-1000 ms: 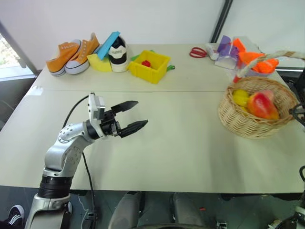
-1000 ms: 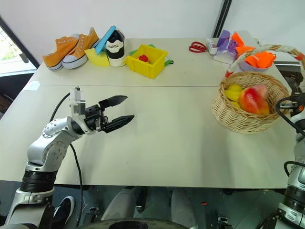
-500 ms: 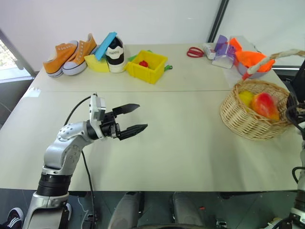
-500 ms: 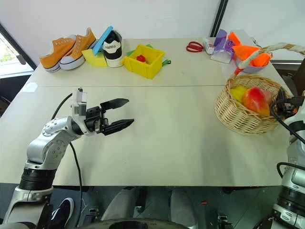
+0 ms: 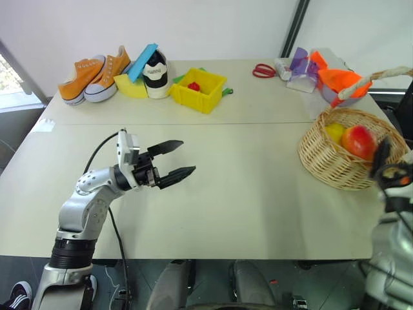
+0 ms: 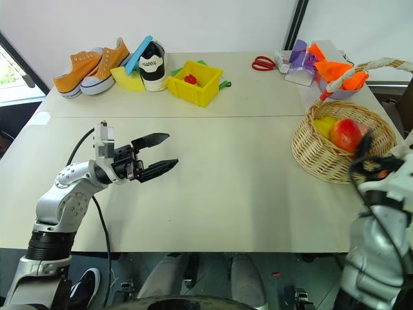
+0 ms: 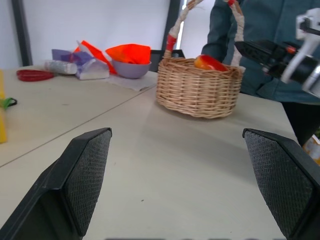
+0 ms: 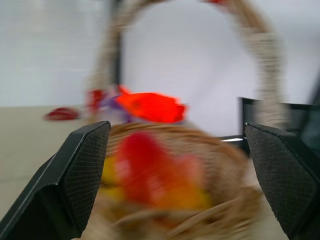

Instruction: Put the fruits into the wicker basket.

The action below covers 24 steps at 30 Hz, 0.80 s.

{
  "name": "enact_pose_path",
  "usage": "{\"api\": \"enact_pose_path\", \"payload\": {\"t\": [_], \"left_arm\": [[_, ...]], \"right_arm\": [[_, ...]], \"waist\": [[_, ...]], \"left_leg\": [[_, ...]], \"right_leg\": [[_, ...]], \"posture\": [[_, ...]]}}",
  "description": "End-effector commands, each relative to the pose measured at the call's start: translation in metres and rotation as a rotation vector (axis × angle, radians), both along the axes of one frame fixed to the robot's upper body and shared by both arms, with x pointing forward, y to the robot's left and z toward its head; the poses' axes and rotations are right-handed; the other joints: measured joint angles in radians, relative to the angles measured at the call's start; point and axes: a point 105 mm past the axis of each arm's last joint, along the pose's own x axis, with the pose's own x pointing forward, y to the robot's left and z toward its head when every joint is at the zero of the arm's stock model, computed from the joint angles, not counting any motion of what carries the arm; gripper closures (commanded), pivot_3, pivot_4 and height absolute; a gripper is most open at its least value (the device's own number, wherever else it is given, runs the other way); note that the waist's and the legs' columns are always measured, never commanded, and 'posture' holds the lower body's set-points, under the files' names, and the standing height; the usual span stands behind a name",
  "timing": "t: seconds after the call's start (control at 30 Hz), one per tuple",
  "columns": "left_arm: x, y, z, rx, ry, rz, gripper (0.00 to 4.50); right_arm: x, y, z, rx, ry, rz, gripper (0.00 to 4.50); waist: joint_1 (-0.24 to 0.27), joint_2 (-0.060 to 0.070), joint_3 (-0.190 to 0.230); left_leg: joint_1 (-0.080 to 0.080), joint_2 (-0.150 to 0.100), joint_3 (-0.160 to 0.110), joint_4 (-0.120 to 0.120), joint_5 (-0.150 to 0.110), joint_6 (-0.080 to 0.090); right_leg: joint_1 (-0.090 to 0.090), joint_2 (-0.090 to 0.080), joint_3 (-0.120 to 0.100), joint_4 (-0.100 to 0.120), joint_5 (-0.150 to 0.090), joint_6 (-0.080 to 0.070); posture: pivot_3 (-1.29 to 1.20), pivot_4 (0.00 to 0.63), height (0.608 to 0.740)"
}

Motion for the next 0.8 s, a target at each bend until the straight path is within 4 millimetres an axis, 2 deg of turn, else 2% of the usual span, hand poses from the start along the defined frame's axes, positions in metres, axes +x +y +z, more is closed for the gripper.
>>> {"api": "enact_pose_path", "payload": {"t": [0.03, 0.13, 0.2, 0.3, 0.4, 0.53, 0.7, 0.8], "left_arm": [[0.008, 0.020, 0.005, 0.013, -0.060, 0.144, 0.00], [0.024, 0.047, 0.003, 0.019, -0.074, 0.342, 0.00], [0.032, 0.064, 0.002, -0.003, -0.062, 0.451, 0.00], [0.034, 0.087, -0.005, 0.000, -0.044, 0.584, 0.00], [0.033, 0.110, -0.025, 0.034, 0.049, 0.728, 0.00], [0.026, 0.147, -0.022, -0.027, 0.049, 0.941, 0.00], [0.015, 0.165, -0.019, -0.016, 0.023, 1.045, 0.00], [0.014, 0.168, -0.017, -0.011, 0.012, 1.049, 0.00]], "right_arm": [[0.004, 0.057, 0.007, -0.036, -0.024, 0.294, 0.07], [0.020, 0.105, -0.003, -0.062, 0.071, 0.632, 0.07], [0.030, 0.126, -0.010, -0.102, 0.147, 0.806, 0.07], [0.047, 0.145, -0.024, -0.181, 0.262, 0.987, 0.07], [0.064, 0.154, -0.029, -0.205, 0.318, 1.074, 0.07], [0.071, 0.162, -0.027, -0.226, 0.306, 1.125, 0.07], [0.073, 0.165, -0.030, -0.248, 0.323, 1.162, 0.07], [0.077, 0.165, -0.031, -0.261, 0.320, 1.159, 0.07]], "waist": [[-0.002, 0.000, 0.000], [-0.006, 0.000, 0.000], [-0.003, 0.000, 0.000], [0.003, -0.003, 0.001], [0.003, -0.004, 0.001], [0.004, -0.004, 0.001], [0.004, -0.005, 0.001], [0.003, -0.005, 0.001]], "left_leg": [[0.000, 0.000, 0.000, 0.000, 0.000, 0.000], [0.003, 0.000, 0.000, 0.000, 0.000, 0.000], [0.003, 0.001, 0.000, 0.000, 0.000, 0.000], [0.003, 0.001, 0.000, 0.000, 0.000, 0.000], [0.003, 0.001, 0.000, 0.000, -0.001, 0.001], [0.003, 0.001, -0.001, -0.001, -0.001, 0.001], [0.003, 0.000, 0.000, 0.000, -0.002, -0.001], [0.003, 0.001, 0.000, 0.000, -0.002, -0.001]], "right_leg": [[0.000, 0.000, 0.000, 0.000, 0.000, 0.000], [0.001, 0.000, 0.000, 0.000, 0.000, -0.001], [0.000, 0.000, 0.000, 0.000, 0.000, -0.001], [0.001, 0.000, -0.001, -0.002, 0.001, 0.000], [0.002, 0.000, -0.001, -0.004, 0.002, 0.002], [0.001, 0.000, -0.002, -0.003, 0.002, 0.003], [0.001, -0.001, -0.002, -0.004, 0.002, 0.003], [0.001, -0.001, -0.002, -0.003, 0.002, 0.003]], "posture": [[0.00, 0.150, 0.740], [0.00, 0.150, 0.740], [0.00, 0.150, 0.740], [0.00, 0.150, 0.740], [0.00, 0.150, 0.740], [0.00, 0.150, 0.740], [0.00, 0.150, 0.740], [0.00, 0.150, 0.740]]}}
